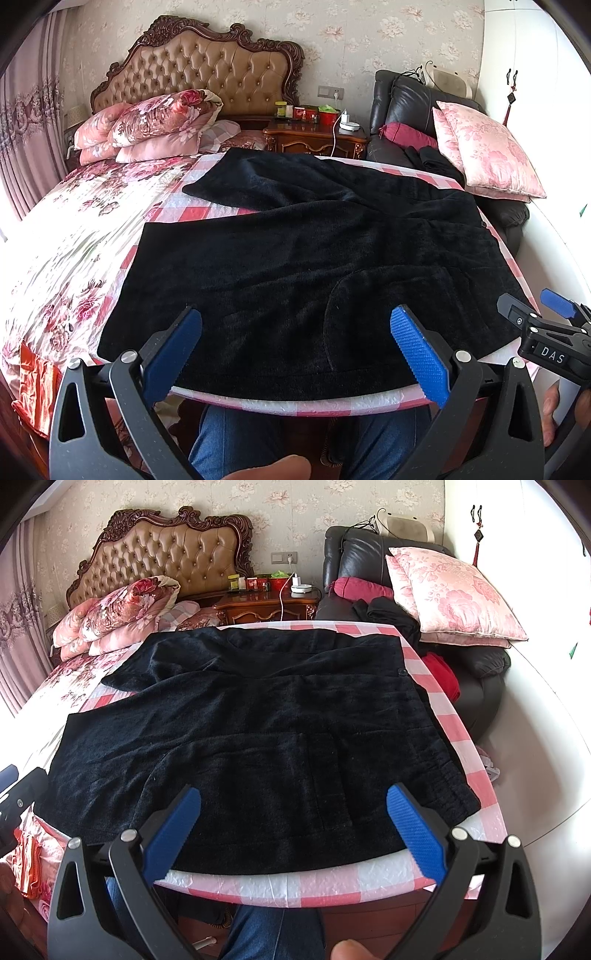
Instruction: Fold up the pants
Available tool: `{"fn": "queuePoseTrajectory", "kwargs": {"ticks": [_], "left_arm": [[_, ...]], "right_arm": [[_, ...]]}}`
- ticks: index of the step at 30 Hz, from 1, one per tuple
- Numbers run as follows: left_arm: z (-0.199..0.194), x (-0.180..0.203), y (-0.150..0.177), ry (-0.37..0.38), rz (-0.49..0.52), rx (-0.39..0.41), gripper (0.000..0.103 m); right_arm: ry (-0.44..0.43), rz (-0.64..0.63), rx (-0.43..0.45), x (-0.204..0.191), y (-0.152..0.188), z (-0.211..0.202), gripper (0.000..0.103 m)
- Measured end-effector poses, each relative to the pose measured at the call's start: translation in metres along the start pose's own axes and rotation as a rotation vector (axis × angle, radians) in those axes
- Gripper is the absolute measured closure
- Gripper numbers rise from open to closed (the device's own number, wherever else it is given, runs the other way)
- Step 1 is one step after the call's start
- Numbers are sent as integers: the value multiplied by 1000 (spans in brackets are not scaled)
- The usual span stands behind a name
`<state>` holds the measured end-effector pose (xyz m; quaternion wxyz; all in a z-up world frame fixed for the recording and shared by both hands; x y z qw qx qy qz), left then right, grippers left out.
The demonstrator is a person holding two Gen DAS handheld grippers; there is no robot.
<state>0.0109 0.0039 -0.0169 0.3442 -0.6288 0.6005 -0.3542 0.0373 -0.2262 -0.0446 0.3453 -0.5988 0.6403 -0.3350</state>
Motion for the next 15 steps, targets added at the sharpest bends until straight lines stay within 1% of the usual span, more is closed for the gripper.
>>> {"fn": "queuePoseTrajectory", "kwargs": {"ticks": [15], "left_arm": [[0, 0, 0, 1, -2, -2, 4]], "right_arm": [[2, -1, -3, -1, 0, 0, 2]]}}
Point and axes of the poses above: each gripper's, at about its wrist camera, not at the fingertips, and z roughly the way its jaws point, x to its right, y to its underside, the point moved 1 cm from there along z, roughly the way its jaws point, and after that the axes turned 13 degrees about x, right-handed, at the moved point
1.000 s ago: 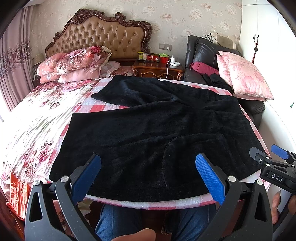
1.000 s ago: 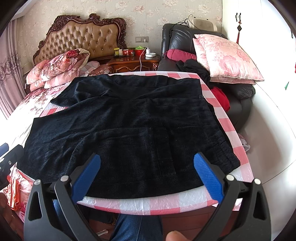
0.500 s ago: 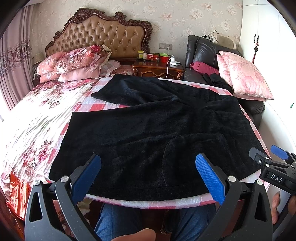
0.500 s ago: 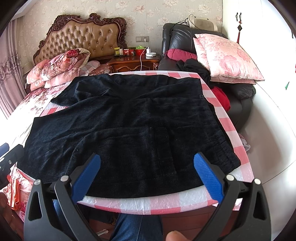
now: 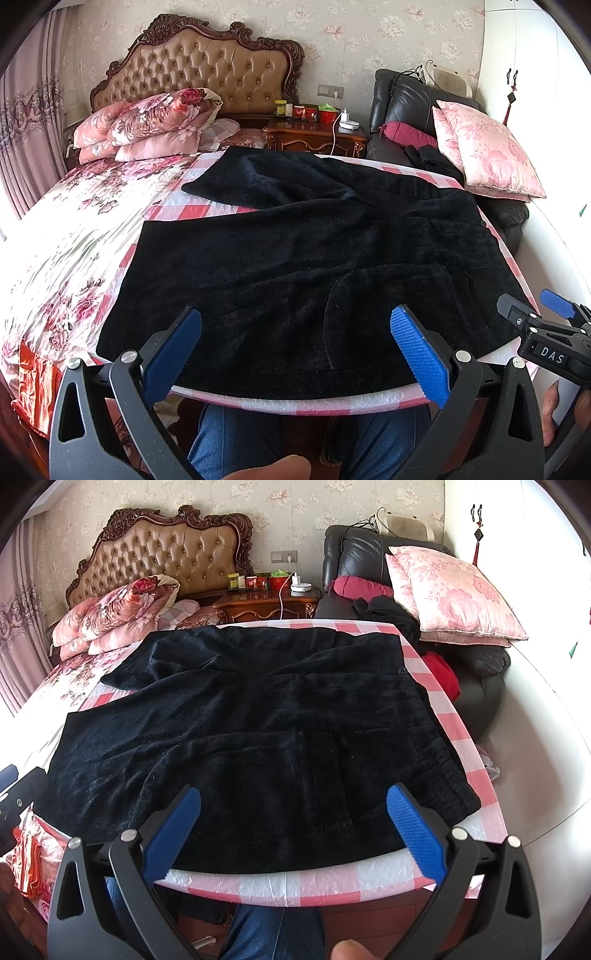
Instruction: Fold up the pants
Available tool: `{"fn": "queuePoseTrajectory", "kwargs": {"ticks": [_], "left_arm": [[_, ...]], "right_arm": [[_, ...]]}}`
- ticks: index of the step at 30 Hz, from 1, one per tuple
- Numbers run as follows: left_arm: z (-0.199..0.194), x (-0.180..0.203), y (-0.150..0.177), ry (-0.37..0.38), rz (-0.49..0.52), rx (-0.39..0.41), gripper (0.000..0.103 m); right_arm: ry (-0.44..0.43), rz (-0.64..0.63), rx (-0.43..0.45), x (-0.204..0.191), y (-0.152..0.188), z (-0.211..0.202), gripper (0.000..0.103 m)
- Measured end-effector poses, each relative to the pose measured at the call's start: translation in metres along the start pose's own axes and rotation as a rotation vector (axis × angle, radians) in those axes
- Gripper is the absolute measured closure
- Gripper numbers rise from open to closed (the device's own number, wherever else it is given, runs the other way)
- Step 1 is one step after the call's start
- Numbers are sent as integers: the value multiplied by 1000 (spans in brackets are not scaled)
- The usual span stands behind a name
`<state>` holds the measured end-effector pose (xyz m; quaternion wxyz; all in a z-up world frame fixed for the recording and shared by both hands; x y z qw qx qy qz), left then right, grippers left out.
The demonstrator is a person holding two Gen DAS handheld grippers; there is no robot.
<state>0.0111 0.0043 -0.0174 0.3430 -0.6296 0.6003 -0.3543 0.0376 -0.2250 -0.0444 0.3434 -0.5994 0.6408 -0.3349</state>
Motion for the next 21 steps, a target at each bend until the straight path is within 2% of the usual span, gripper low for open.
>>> {"fn": "queuePoseTrajectory", "kwargs": {"ticks": [4, 8, 10, 12, 16, 19, 21], "left_arm": [[1, 0, 1, 6, -4, -5, 4], [5, -5, 3, 47, -24, -8, 4], [12, -12, 4, 104, -38, 7, 4], [20, -19, 2, 193, -39, 24, 4], [47, -31, -14, 255, 34, -16, 4], [72, -45, -34, 287, 67, -31, 4], [100, -60, -50, 298, 71, -51, 4]], "right_arm": [[-9, 10, -10, 1, 1, 0, 2], [-40, 36, -33, 4, 7, 10, 2], [-67, 58, -45, 13, 5, 15, 2], [-86, 75, -59, 22, 0, 22, 2], [-103, 90, -75, 50, -19, 43, 2], [-127, 97, -97, 77, -46, 75, 2], [-107, 118, -118, 97, -64, 102, 2]]}}
Point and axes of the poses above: each gripper's, at about its wrist camera, not at the fingertips, and z roughly the way its jaws point, x to its right, y to its underside, the point moved 1 cm from there along z, roughly the way its jaws point, and after that the axes turned 13 degrees about x, right-handed, at the moved point
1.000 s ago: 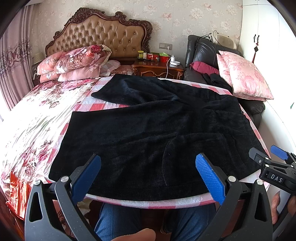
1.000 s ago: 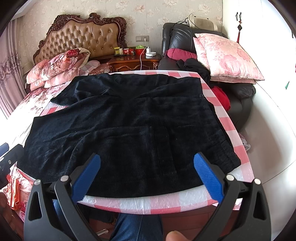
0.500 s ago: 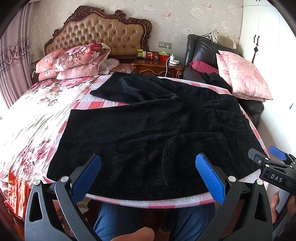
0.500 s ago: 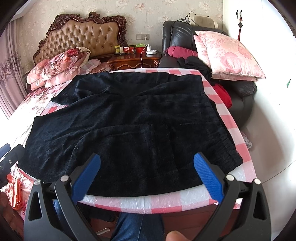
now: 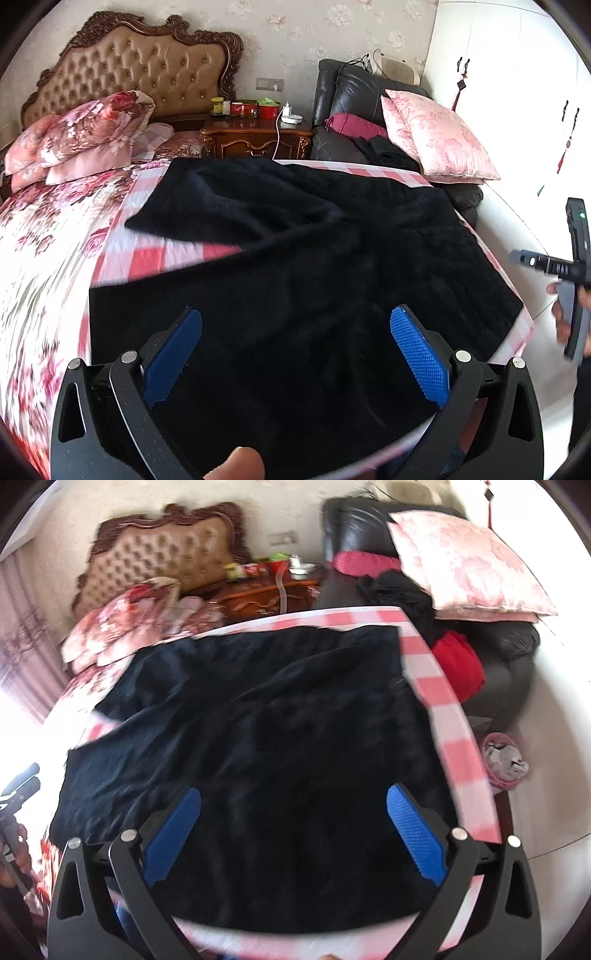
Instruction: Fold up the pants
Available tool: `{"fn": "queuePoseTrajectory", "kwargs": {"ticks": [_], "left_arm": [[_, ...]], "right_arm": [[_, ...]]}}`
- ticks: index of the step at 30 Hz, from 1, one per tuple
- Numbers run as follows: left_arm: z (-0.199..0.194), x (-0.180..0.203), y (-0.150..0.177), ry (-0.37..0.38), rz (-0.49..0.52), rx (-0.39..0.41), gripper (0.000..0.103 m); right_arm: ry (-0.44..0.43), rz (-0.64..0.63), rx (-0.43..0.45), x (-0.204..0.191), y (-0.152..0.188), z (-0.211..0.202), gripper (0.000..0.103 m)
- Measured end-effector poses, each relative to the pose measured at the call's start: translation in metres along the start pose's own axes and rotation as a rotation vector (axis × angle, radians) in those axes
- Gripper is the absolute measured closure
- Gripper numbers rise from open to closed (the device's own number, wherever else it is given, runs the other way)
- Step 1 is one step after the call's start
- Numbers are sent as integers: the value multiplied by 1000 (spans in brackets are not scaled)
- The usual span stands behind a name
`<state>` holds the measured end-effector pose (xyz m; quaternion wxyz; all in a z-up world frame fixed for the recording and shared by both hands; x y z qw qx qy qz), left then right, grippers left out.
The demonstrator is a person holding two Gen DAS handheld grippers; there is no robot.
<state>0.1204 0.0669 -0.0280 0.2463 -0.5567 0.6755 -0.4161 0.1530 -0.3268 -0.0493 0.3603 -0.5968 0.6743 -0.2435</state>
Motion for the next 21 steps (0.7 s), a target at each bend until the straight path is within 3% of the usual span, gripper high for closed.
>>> {"fn": "queuePoseTrajectory", "kwargs": {"ticks": [5, 10, 17, 21], "left_arm": [[64, -69, -41, 2, 11, -74, 6], [149, -154, -86, -9, -51, -133, 24], [266, -232, -144, -53, -123, -198, 32], [326, -265, -169, -36, -195, -224, 37]], "right_arm": [[-8, 76, -52, 54, -62, 74, 2], [-10, 100, -114, 90, -109, 155, 2], [-45, 169, -179, 121, -139, 231, 11], [-68, 197, -206, 129, -146, 255, 18]]}}
Point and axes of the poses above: each gripper's, at about its wrist camera, not at the fingertips, and z roughly the way its jaws point, x to its right, y to its underside, the point moved 1 cm from there along z, roughly the way its jaws point, and after that the axes turned 13 degrees about x, right-handed, at the moved point
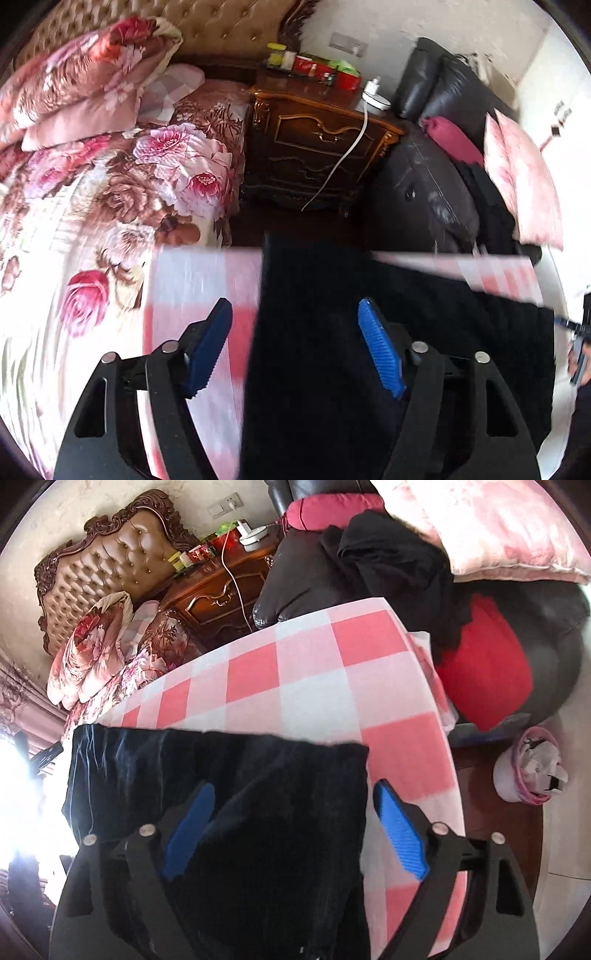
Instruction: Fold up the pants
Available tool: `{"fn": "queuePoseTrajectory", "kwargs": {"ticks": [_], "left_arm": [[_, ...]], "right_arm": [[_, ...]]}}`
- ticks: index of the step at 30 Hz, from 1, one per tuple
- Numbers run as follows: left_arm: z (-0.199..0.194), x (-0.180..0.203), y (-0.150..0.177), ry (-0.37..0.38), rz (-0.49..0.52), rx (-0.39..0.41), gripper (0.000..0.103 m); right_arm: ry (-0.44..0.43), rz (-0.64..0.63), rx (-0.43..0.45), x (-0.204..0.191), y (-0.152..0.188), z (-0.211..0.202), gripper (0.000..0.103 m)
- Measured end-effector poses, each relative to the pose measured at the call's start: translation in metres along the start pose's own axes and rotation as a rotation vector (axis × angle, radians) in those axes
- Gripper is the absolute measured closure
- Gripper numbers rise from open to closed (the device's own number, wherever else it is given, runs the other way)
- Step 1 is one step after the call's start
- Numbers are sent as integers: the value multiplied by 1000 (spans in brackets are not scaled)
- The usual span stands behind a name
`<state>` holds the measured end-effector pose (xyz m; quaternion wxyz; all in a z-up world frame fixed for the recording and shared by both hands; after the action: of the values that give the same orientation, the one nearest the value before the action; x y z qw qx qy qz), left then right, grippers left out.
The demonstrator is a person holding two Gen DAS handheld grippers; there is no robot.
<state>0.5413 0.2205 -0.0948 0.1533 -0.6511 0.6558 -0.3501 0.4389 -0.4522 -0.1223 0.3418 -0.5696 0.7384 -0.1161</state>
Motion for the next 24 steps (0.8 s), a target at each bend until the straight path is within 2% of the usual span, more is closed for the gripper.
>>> {"fn": "queuePoseTrajectory", "kwargs": {"ticks": [4, 7, 8, 9, 10, 11, 13, 15, 19, 24], "left_arm": [[35, -9, -21, 1, -4, -28, 38], [54, -13, -26, -1, 20, -71, 43], [57, -11, -26, 6, 32, -80, 48], [59, -11, -27, 21, 43, -83, 61], [61, -11, -28, 47, 35, -95, 71], [62, -10, -28, 50, 34, -101, 90], [60, -13, -30, 57, 30, -91, 97], [47, -19, -34, 66, 0, -52, 98], [0, -18, -45, 106, -32, 45, 100], [-88, -2, -40, 166, -15, 155, 100]], "right_arm": [[14, -41, -39, -5, -2, 18, 21], [16, -62, -50, -9, -4, 26, 30], [11, -63, -42, -8, -5, 27, 36], [11, -63, -37, -7, -6, 28, 48], [11, -64, -35, -7, -7, 29, 52], [0, -61, -34, -8, -8, 30, 56], [-17, -75, -33, -11, -5, 30, 63], [-22, -79, -11, -15, -5, 26, 69], [-69, -66, 97, -29, -16, -6, 71], [-111, -75, 180, -47, -7, -60, 71]]}}
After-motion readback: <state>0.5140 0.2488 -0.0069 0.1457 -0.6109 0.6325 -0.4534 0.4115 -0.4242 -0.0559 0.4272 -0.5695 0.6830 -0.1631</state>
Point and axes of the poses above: each gripper's, at about its wrist camera, not at the fingertips, and z roughly the way its jaws point, x to its right, y to its underside, the point moved 1 cm from there along z, roughly the way its jaws point, and after that the axes turned 13 degrees about x, right-handed, at the moved point
